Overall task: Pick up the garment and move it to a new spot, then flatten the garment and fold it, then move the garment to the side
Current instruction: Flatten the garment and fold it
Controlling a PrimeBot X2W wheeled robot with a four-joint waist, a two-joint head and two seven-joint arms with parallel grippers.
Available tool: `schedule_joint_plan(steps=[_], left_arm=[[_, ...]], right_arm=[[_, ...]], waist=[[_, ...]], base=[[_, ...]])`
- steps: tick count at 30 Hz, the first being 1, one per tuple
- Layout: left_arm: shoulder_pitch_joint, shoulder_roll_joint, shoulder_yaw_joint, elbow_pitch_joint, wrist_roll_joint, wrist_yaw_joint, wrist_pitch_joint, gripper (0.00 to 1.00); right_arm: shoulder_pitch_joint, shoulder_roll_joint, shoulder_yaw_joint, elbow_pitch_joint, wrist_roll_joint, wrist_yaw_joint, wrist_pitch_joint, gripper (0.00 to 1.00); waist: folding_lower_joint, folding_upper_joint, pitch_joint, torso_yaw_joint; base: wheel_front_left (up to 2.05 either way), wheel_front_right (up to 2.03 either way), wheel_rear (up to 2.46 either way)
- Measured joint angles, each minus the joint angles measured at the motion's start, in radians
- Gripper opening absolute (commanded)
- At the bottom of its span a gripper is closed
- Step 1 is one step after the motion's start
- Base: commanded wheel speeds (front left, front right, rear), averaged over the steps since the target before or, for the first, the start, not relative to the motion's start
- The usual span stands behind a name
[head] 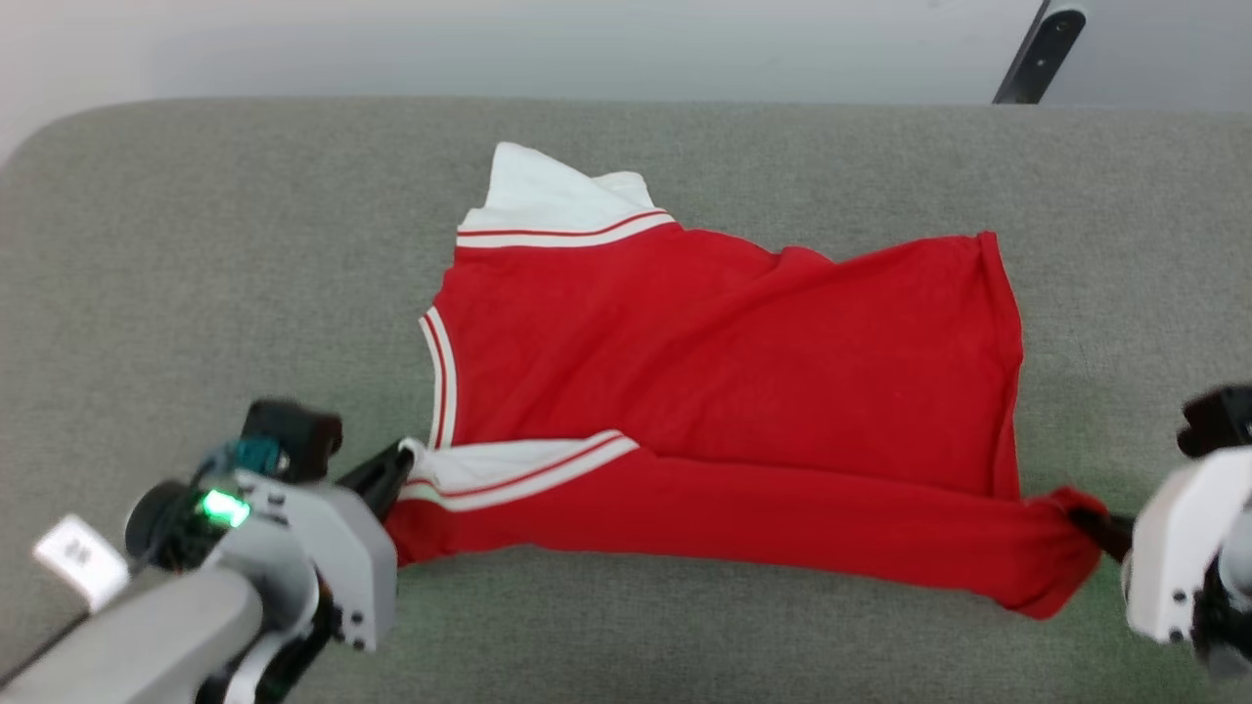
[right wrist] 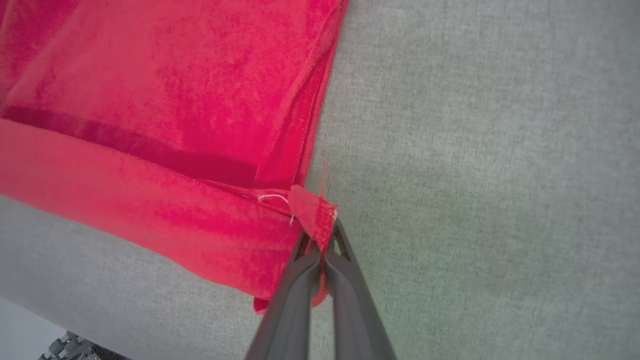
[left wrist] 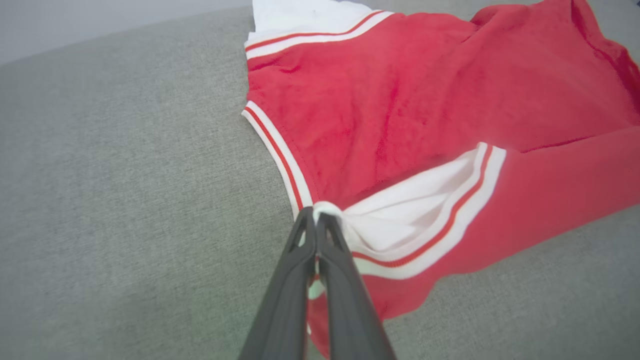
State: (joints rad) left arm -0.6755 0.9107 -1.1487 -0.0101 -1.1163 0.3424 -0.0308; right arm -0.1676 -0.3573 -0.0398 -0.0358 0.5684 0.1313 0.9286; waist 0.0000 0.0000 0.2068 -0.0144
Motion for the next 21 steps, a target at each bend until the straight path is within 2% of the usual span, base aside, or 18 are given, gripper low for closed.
schedule_joint_plan(steps=[1, 2, 3, 11, 21], left_arm=[[-0.014, -0.012, 0.002, 0.021, -0.004, -0.015, 0.008, 0.01], [-0.042, -0.038, 0.006, 0.072, -0.025, -0.048, 0.038, 0.00], [-0.042, -0.038, 0.006, 0.072, -0.025, -0.048, 0.038, 0.00], [-0.143, -0.123, -0.007, 0.275, -0.066, -0.165, 0.164, 0.00], [-0.230, -0.236, -0.025, 0.528, -0.162, -0.308, 0.357, 0.01]], right_arm=[[-0.025, -0.005, 0.016, 0.016, -0.008, 0.000, 0.002, 0.00], [-0.081, -0.011, 0.046, 0.053, -0.016, 0.000, 0.002, 0.00], [-0.081, -0.011, 0.046, 0.053, -0.016, 0.000, 0.002, 0.00], [-0.265, -0.026, 0.160, 0.209, -0.035, 0.000, 0.002, 0.00], [-0.405, -0.003, 0.273, 0.431, -0.023, 0.000, -0.030, 0.00]], waist=[[0.0000, 0.0000, 0.003, -0.003], [0.0000, 0.0000, 0.010, -0.009], [0.0000, 0.0000, 0.010, -0.009], [0.0000, 0.0000, 0.041, -0.028], [0.0000, 0.0000, 0.076, -0.031]], base=[[0.00, 0.00, 0.00], [0.00, 0.00, 0.00], [0.00, 0.00, 0.00], [0.00, 0.00, 0.00], [0.00, 0.00, 0.00]])
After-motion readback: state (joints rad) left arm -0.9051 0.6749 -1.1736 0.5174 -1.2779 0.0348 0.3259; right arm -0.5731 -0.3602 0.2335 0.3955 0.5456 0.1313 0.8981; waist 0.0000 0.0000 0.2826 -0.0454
